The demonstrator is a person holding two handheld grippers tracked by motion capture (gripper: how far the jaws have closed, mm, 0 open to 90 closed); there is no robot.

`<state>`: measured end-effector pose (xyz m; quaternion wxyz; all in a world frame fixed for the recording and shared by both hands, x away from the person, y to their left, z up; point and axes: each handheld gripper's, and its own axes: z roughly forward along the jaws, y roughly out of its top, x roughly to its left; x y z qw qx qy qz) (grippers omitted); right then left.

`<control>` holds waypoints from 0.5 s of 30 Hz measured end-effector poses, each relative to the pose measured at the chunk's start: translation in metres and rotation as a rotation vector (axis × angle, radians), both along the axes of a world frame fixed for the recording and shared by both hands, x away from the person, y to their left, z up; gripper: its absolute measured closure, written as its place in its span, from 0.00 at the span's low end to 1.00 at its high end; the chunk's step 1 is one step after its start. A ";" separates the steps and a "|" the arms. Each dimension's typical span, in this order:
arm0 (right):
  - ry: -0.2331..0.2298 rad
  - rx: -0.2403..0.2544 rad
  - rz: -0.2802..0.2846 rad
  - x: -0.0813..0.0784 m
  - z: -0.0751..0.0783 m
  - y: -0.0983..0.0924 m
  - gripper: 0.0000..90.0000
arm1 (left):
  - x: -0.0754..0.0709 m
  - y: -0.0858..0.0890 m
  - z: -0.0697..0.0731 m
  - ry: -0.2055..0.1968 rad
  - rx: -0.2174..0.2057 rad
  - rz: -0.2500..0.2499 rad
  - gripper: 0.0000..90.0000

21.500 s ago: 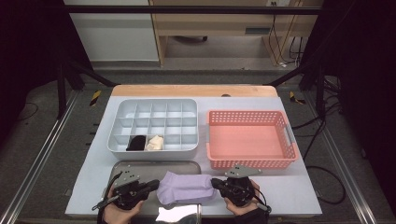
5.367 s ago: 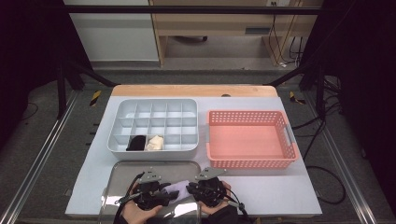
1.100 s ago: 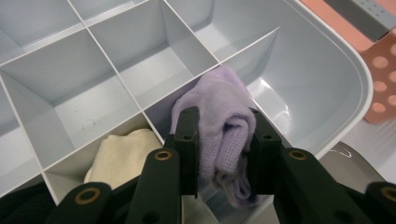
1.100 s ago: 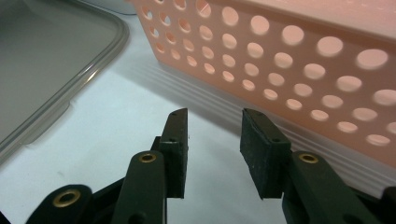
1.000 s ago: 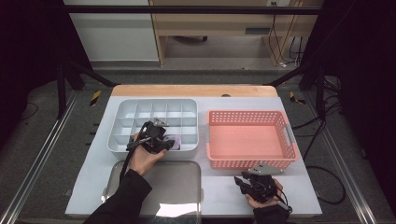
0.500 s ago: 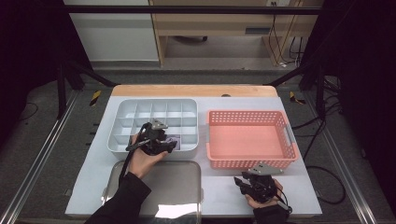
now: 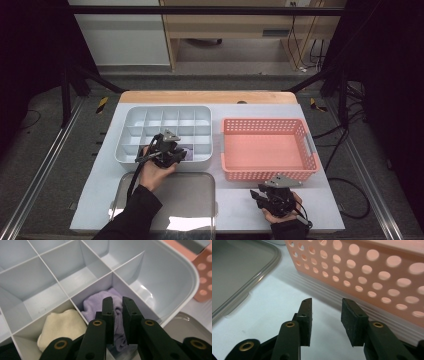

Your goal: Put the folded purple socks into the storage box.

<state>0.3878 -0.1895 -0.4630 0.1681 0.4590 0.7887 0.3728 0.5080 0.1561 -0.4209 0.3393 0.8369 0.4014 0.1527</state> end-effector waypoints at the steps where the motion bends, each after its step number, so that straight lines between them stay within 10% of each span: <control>1: 0.000 -0.001 0.000 0.000 0.000 0.000 0.69 | 0.001 0.001 -0.002 0.012 -0.011 -0.002 0.89; 15: -0.028 0.051 0.028 0.001 0.006 0.010 0.64 | -0.013 0.018 0.011 -0.070 -0.095 0.041 0.72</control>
